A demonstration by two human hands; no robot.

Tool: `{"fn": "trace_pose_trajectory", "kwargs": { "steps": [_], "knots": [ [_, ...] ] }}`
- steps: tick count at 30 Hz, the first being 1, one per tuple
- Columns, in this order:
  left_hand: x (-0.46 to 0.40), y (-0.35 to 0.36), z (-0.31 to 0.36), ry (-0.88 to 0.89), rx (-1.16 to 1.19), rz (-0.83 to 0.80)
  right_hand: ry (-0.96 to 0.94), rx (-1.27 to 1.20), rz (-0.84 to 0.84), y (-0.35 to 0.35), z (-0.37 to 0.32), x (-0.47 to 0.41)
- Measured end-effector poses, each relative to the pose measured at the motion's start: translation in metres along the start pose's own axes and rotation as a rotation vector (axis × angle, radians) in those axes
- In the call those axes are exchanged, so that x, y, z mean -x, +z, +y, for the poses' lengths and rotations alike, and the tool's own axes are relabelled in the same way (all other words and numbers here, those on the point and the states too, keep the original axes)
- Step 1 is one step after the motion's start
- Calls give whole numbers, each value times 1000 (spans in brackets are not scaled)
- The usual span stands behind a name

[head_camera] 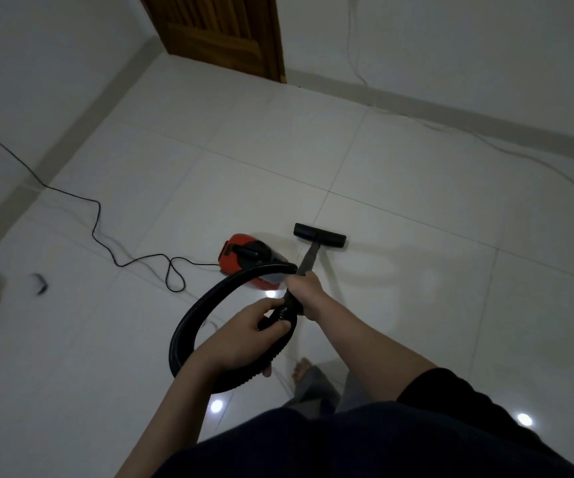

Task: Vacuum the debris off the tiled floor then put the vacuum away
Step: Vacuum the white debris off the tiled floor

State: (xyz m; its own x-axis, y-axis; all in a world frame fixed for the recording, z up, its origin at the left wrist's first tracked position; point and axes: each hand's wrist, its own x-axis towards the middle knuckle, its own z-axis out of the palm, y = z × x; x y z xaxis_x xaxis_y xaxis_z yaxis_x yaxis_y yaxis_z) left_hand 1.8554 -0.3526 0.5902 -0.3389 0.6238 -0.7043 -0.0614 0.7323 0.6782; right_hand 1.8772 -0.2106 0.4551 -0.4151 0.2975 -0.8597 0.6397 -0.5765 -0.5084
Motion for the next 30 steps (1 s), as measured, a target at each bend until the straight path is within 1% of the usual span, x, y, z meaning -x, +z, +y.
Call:
{"fn": "trace_pose_trajectory", "kwargs": {
  "steps": [8,14,18,21,27,30],
  "knots": [
    [-3,-85,-14,-41,33,19,30,15,-59,84,-33,-32],
    [-20,-153,-15,-105,83,33,92,54,-119,137,-66,-55],
    [-30,-195,-17,-135,84,53,106,-22,-89,174,-85,-69],
    [-33,-218,-19,-164,120,50,120,-50,-71,192,-93,-78],
    [-33,-246,-32,-191,50,29,176,-43,-101,212,-95,-77],
    [-31,-258,-46,-189,77,12,180,-38,-107,221,-91,-79]
  ]
}}
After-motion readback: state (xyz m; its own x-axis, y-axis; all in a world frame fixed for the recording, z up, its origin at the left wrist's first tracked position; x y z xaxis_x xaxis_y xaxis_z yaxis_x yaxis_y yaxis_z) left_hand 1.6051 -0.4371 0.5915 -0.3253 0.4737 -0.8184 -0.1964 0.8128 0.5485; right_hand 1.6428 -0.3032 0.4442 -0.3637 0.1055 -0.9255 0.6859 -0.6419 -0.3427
